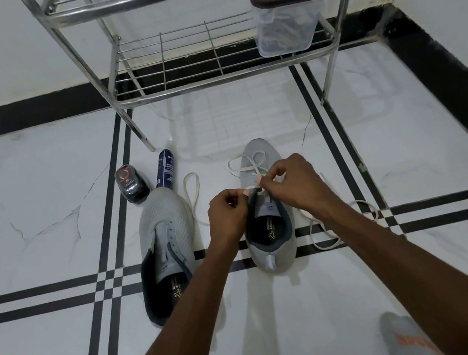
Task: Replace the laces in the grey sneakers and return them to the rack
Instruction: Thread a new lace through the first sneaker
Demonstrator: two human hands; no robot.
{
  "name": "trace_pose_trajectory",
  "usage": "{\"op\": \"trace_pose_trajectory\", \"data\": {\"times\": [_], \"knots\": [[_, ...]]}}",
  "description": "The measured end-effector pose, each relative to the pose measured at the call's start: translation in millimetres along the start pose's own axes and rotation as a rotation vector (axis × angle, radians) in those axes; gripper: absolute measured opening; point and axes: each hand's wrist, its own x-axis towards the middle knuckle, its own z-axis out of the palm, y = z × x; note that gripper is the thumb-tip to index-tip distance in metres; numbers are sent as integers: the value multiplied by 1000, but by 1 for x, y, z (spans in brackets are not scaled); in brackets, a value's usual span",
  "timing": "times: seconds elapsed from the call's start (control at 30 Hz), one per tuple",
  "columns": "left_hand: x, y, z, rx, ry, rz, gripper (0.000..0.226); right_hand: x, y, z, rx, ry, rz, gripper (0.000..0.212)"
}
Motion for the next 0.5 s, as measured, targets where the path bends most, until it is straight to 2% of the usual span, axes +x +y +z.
{"op": "trace_pose_trajectory", "data": {"times": [0.1, 0.17, 0.23, 0.33, 0.4, 0.43, 0.5], "knots": [[-3, 0, 3, 144, 9, 89, 12, -6, -2, -3, -78, -254, 119, 30], [-7, 0, 5, 194, -37, 120, 13, -5, -2, -2, -73, -277, 167, 30], [-5, 0, 0, 185, 14, 135, 10, -3, -1, -2, -50, -259, 198, 26], [13, 5, -25, 56, 414, 104, 9, -3, -2, -3, -4, -258, 236, 16], [21, 9, -46, 105, 618, 153, 10, -4, -1, -1, 29, -259, 252, 14], [20, 11, -52, 206, 637, 221, 11, -5, 0, 0, 36, -256, 247, 14], [13, 14, -47, 471, 477, 418, 25, -4, 1, 0, 52, -254, 244, 15]]}}
